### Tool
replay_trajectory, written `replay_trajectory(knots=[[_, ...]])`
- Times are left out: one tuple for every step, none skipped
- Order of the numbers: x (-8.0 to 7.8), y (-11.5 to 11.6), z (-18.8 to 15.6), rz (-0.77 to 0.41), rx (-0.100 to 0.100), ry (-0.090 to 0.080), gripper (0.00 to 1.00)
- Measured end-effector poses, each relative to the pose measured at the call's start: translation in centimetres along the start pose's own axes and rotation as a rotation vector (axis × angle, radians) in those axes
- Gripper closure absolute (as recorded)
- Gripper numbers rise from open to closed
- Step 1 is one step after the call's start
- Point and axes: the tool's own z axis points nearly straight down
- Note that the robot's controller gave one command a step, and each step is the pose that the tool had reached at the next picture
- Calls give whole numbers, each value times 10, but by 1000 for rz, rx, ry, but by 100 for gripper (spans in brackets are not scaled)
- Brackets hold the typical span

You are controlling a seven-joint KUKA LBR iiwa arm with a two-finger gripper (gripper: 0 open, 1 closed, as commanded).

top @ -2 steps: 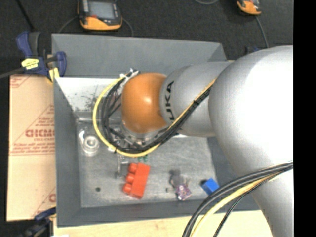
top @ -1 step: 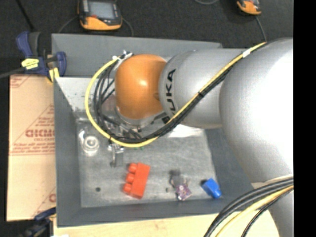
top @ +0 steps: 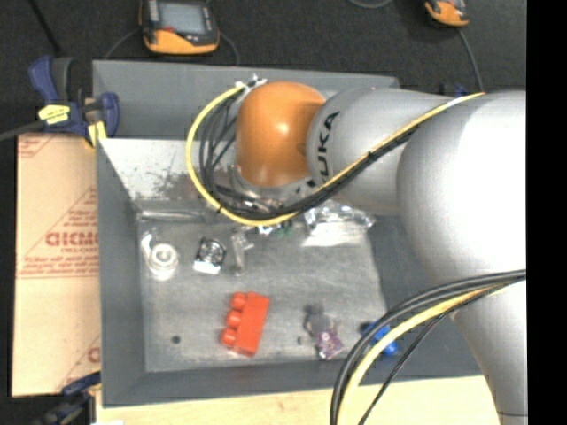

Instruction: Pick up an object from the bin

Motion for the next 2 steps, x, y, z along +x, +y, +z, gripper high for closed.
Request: replay_trajectory(knots=[[-1, 4, -2, 1, -5, -1, 100], [64, 38, -150, -71, -2, -7, 100]])
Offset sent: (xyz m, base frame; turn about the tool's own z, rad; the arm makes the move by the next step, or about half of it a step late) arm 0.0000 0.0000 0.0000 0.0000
